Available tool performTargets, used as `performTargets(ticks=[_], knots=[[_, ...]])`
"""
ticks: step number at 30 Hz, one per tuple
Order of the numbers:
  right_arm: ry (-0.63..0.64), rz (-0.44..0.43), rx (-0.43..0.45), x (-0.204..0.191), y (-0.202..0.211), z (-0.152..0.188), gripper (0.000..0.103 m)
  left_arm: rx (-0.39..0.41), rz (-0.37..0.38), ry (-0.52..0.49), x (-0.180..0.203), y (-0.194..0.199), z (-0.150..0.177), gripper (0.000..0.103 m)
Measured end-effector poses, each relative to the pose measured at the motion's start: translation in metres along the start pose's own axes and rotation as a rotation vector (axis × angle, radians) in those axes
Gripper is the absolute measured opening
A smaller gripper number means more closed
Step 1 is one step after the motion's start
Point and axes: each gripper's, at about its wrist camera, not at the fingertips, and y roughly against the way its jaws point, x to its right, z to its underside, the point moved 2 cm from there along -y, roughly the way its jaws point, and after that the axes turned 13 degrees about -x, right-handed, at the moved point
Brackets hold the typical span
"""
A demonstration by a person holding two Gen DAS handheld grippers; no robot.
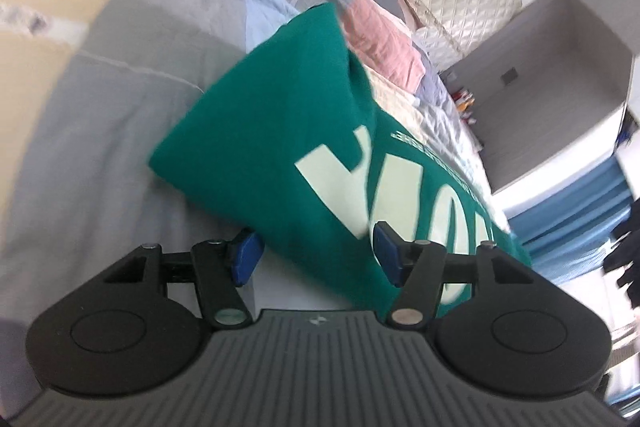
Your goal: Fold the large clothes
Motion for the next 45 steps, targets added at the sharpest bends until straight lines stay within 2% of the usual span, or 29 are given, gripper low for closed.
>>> performTargets(ticks=[3,9,14,16,17,21,27,36,45], knots=[[0.017,0.040,0.025,-0.016,0.023,0.014,0.067,0.014,-0.025,-0.038,0.019,0.031,0.007,0.065],[0.101,0.037,0.082,-0.070,0.088,0.037,0.067,0.060,-0.049,-0.152,0.074,0.103,0.031,0.065],[0.202,0.020,0.109,-0.107,0.139,0.066,0.067,0.123,-0.125,-0.284,0.123,0.168,0.075,0.065],[0.236,0.029,0.104,-0.121,0.159,0.081,0.067,0.145,-0.128,-0.317,0.139,0.194,0.096,0.066],[0.251,0.032,0.100,-0.115,0.157,0.090,0.067,0.159,-0.131,-0.339,0.147,0.206,0.106,0.066],[0.335,0.046,0.101,-0.129,0.183,0.120,0.067,0.206,-0.139,-0.400,0.174,0.257,0.149,0.066],[0.497,0.096,0.119,-0.160,0.224,0.173,0.067,0.269,-0.163,-0.487,0.204,0.315,0.205,0.067],[0.721,0.182,0.151,-0.186,0.258,0.245,0.067,0.318,-0.158,-0.559,0.219,0.368,0.276,0.068],[0.802,0.210,0.203,-0.164,0.269,0.297,0.068,0.384,-0.218,-0.611,0.209,0.373,0.337,0.069]])
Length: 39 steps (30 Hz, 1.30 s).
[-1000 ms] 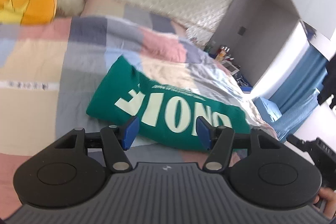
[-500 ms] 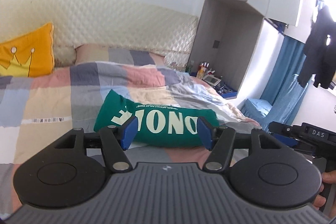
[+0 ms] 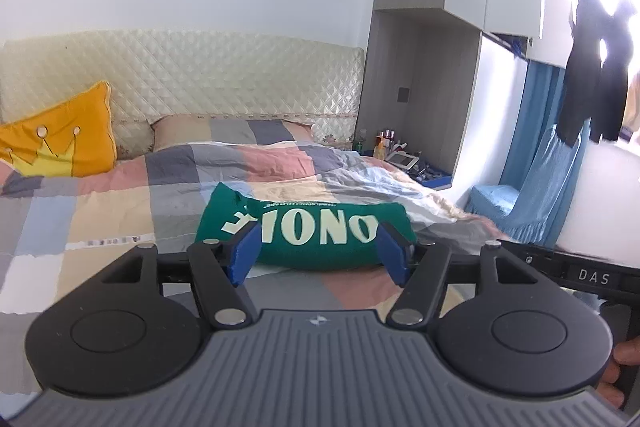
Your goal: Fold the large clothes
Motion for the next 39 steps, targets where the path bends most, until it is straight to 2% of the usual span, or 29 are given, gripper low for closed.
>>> performTargets(ticks=[12,22,30,39], knots=[[0.105,0.087,0.023,-0.008,-0.021,0.050,0.068,-0.006,-0.061,-0.045,0.004,-0.021,0.045,0.070],[0.122,0.182,0.018,-0.002,-0.039,0.073,0.068,-0.035,-0.058,-0.001,-0.010,-0.053,0.068,0.070],[0.135,0.229,-0.008,-0.003,-0.051,0.075,0.068,-0.058,-0.087,-0.004,-0.016,-0.070,0.080,0.070],[0.102,0.216,-0.022,0.002,-0.049,0.075,0.067,-0.064,-0.094,0.009,-0.018,-0.075,0.083,0.070]])
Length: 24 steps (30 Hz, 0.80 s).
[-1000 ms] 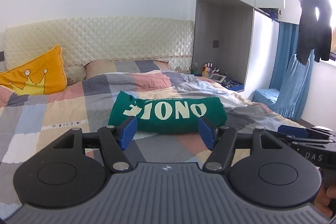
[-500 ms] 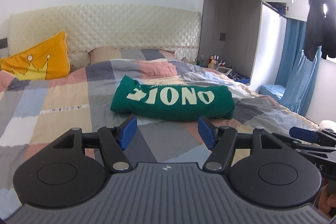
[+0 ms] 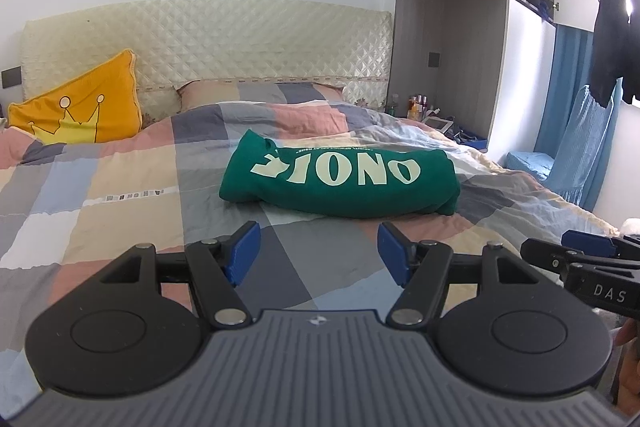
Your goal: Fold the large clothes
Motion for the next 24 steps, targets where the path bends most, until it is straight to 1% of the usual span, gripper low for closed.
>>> performTargets(ticks=[24], knots=[[-0.018,-0.007,-0.006,0.0035,0.0002,-0.0016,0.067,0.009,0.017,0.008,0.0042,0.0034,0.0017,0.075]])
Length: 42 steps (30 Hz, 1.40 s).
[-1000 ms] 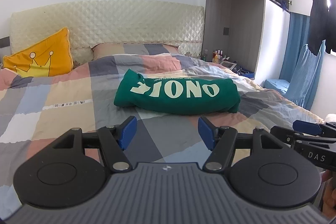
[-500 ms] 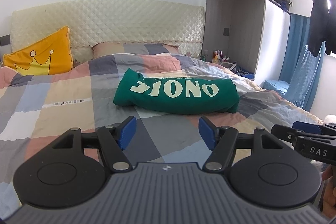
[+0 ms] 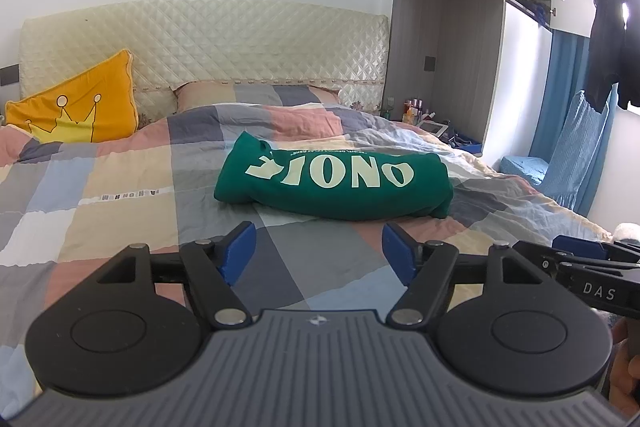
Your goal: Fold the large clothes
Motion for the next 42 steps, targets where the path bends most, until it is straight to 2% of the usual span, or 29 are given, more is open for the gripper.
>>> performTargets(ticks=[8,17,18,20,22,31,42], knots=[[-0.001,-0.004,-0.001,0.000,0.000,0.000,0.067,-0.004,-0.003,0.000,0.000,-0.001,0.000,0.075],[-0.011,0.053,0.018,0.000,0.002,0.002,0.068,-0.006,0.006,0.016,-0.006,0.000,0.002,0.093],[-0.013,0.052,0.019,-0.001,0.002,0.002,0.072,-0.004,0.001,0.013,-0.006,0.001,0.002,0.095],[-0.015,0.042,0.023,-0.001,0.001,0.001,0.092,0.000,-0.007,0.012,-0.007,0.003,0.002,0.096],[-0.019,0.040,0.027,-0.001,0.001,0.001,0.103,-0.003,-0.007,0.020,-0.009,0.004,0.001,0.096],[-0.022,0.048,0.019,-0.001,0.000,0.002,0.103,-0.010,-0.009,0.035,-0.011,0.007,0.001,0.101],[-0.021,0.046,0.014,-0.001,0.000,0.002,0.103,-0.015,-0.008,0.028,-0.010,0.009,0.001,0.101]])
